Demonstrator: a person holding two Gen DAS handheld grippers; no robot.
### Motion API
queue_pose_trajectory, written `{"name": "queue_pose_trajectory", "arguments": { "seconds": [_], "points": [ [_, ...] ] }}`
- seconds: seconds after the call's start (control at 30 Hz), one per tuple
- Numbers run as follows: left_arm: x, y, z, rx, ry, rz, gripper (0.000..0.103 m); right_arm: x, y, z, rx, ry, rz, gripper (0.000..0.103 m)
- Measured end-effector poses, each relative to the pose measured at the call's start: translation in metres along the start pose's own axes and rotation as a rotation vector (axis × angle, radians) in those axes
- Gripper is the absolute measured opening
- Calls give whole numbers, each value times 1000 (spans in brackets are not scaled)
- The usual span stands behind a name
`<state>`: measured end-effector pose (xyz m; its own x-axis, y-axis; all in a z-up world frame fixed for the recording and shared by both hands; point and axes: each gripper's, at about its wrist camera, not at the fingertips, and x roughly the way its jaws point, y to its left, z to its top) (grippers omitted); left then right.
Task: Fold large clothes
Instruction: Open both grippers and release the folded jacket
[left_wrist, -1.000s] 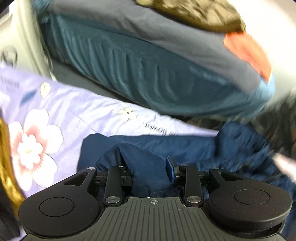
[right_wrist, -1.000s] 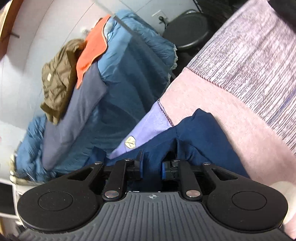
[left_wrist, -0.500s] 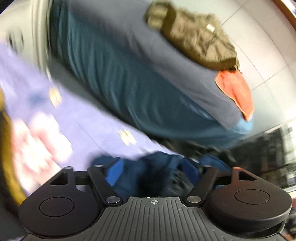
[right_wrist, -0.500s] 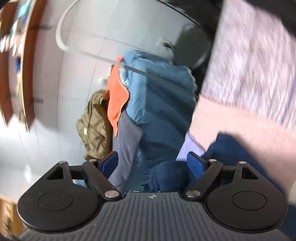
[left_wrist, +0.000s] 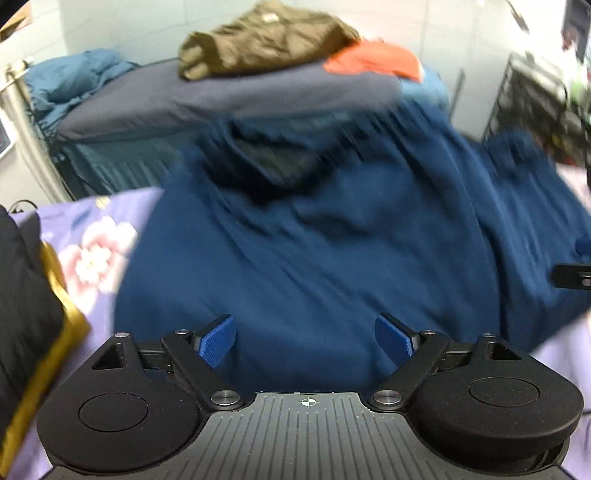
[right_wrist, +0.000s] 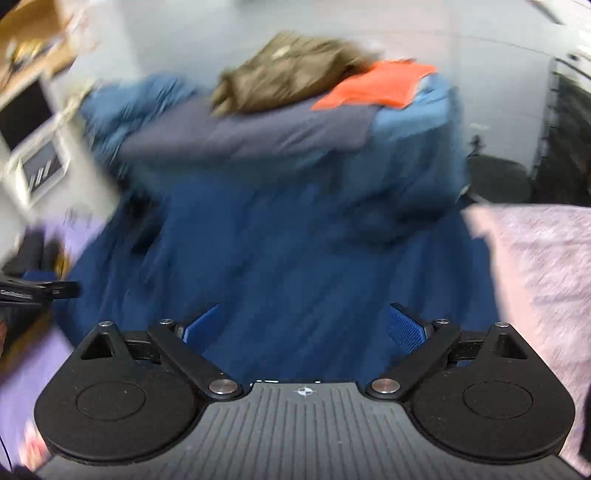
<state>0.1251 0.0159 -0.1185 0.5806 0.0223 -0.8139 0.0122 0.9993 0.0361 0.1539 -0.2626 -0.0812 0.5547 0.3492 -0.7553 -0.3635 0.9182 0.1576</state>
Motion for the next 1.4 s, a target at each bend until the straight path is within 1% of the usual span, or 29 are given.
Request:
{"name": "queue_pose_trajectory", "arguments": {
  "seconds": [0.07, 0.1, 0.13, 0.17, 0.23, 0.27, 0.3, 0.37, 0.4, 0.47, 0.53, 0.6, 0.63, 0.67, 0.77, 0.8, 0.87, 0.97, 1.07, 1.13, 1.27, 1.4],
  "points": [
    [12, -11, -1, 48, -8, 35, 103, 10, 19, -15, -44, 40, -32, 96],
    [20, -14, 4, 61, -19, 55, 103, 13, 25, -19, -44, 44, -45, 96],
    [33, -14, 12, 73, -12, 68, 103, 19, 28, -19, -36, 41, -53, 97],
    [44, -11, 16, 83, 1, 86, 103, 26, 30, -16, -36, 40, -59, 100],
    [72, -6, 34, 71, 22, 144, 103, 50, 33, -6, -71, 78, -94, 101],
    [86, -3, 46, 64, 45, 162, 103, 63, 32, 1, -81, 100, -124, 101],
    [98, 4, 59, 50, 64, 162, 103, 75, 28, 6, -73, 121, -140, 101],
    [117, 19, 86, 11, 74, 142, 103, 101, 14, 24, -15, 146, -158, 102],
    [125, 25, 100, -5, 73, 153, 103, 112, 5, 34, 22, 160, -179, 102],
    [142, 39, 127, -18, 76, 210, 103, 135, -11, 58, 51, 165, -215, 102],
    [154, 52, 144, -26, 93, 197, 103, 150, -21, 74, 20, 165, -215, 103],
    [171, 59, 153, -16, 139, 175, 103, 162, -28, 86, -8, 184, -197, 103],
    [176, 63, 156, -13, 134, 172, 103, 166, -32, 90, 4, 189, -190, 102],
    [178, 68, 158, -31, 131, 162, 103, 170, -37, 94, 33, 191, -184, 102],
    [192, 92, 161, -178, 174, 89, 103, 177, -50, 101, 101, 177, -163, 103],
    [195, 97, 162, -207, 182, 70, 103, 176, -57, 97, 132, 175, -152, 103],
    [198, 101, 163, -215, 201, 52, 103, 185, -67, 98, 151, 172, -138, 103],
    [199, 92, 168, -150, 214, 75, 103, 190, -63, 98, 116, 174, -149, 103],
    [193, 86, 169, -142, 206, 95, 103, 192, -63, 98, 119, 176, -147, 103],
    [185, 81, 169, -125, 187, 105, 103, 187, -63, 97, 107, 165, -139, 103],
    [166, 73, 167, -55, 157, 119, 103, 170, -58, 97, 86, 132, -127, 103],
    [142, 68, 166, -7, 118, 121, 103, 138, -52, 97, 67, 53, -126, 102]
  ]
}}
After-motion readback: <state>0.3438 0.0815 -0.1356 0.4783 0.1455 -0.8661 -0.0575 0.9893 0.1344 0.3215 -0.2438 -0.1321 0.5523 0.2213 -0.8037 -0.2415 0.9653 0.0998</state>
